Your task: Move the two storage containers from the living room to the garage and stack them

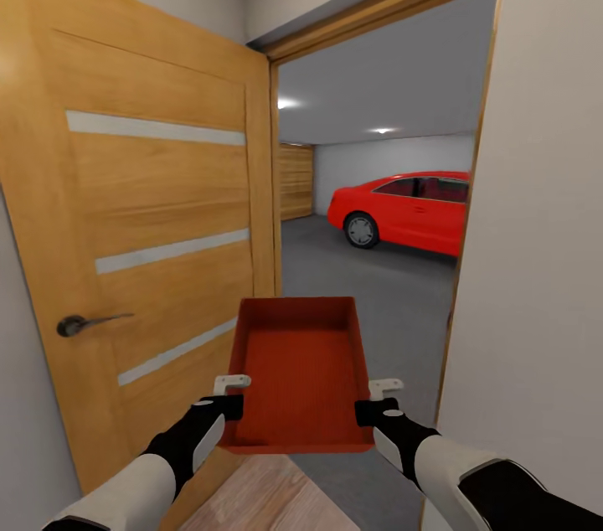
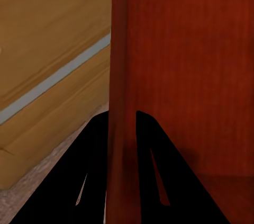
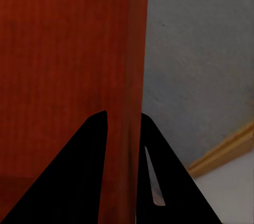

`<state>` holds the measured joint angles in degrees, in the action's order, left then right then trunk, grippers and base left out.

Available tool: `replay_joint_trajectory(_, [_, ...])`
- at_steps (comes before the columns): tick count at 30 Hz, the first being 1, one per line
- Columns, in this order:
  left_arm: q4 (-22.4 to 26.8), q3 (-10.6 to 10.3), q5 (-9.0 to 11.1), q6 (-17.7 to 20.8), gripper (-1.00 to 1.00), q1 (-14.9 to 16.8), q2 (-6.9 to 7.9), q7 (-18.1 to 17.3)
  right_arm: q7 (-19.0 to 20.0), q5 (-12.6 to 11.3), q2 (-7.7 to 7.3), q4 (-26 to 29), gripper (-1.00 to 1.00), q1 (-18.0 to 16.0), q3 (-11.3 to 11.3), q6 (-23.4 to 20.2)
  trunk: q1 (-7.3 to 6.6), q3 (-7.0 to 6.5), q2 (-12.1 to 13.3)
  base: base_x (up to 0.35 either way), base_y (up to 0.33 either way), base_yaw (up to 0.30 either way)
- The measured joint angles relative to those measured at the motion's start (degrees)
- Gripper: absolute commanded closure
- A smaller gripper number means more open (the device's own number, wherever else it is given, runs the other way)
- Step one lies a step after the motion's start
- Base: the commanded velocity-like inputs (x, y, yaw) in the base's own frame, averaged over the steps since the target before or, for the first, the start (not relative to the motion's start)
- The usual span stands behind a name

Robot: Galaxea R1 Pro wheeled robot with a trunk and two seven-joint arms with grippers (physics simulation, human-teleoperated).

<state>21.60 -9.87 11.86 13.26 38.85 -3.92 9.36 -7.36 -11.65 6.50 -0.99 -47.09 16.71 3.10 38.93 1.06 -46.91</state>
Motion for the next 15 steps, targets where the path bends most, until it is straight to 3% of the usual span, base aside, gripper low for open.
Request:
replay_joint_trajectory(5, [0.0,0.4,-0.4,0.0,1.00,0.0,-0.01,-0.2,-0.1,0.0,0.05,0.0,1.00,0.0,0.1,0.0,0.00,0.00,0.0,0.248,0.236,-0.098])
replay_joint_trajectory(15, [-0.1,0.2,-0.2,-0.1,1.00,0.0,0.03,-0.2,-0.1,-0.1,0.06,0.0,1.00,0.0,0.1,0.0,0.00,0.00,0.0,0.248,0.236,-0.265])
